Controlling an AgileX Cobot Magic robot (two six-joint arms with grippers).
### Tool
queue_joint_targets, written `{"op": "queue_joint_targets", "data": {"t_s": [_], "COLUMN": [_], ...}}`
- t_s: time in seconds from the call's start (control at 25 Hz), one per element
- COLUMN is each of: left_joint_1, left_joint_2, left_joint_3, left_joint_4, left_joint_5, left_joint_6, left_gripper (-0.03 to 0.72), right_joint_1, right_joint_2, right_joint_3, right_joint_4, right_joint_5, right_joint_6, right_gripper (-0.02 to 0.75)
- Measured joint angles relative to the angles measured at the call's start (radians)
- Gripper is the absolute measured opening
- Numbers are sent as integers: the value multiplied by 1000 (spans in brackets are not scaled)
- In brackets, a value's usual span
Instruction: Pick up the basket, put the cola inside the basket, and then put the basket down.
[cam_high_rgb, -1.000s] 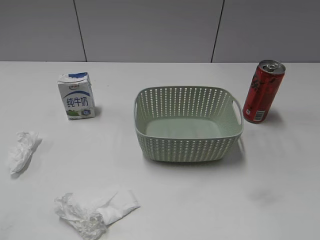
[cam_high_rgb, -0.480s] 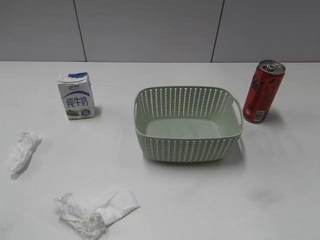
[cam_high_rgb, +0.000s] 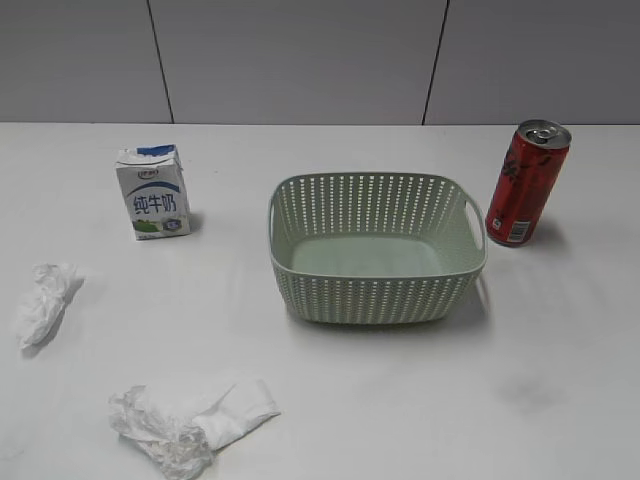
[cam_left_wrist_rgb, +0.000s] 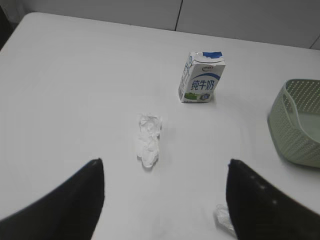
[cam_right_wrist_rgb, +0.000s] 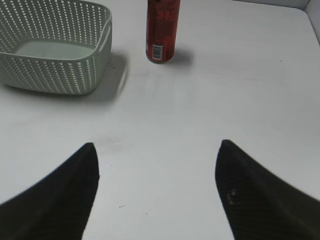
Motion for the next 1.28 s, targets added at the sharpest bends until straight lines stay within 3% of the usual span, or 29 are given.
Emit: {"op": "queue_joint_targets", "data": {"t_s": [0.36,0.68,1.0,1.28], "left_joint_1": [-7,-135,-203,-329], "left_joint_2": [332,572,837,1087], "left_joint_3": [-104,-183,-364,-541], "left_joint_4": [-75,-84,-91,-93], "left_joint_5": [-33,-84,-90,-41], "left_joint_6": [62,79,79,60], "left_gripper": [574,574,574,574], "right_joint_1": [0,0,0,0], "right_joint_2": [0,0,0,0], "right_joint_3": [0,0,0,0], "right_joint_4": [0,0,1,1], "right_joint_5": [-1,-1,-1,-1], "right_joint_6": [0,0,0,0], "right_gripper": [552,551,551,551]}}
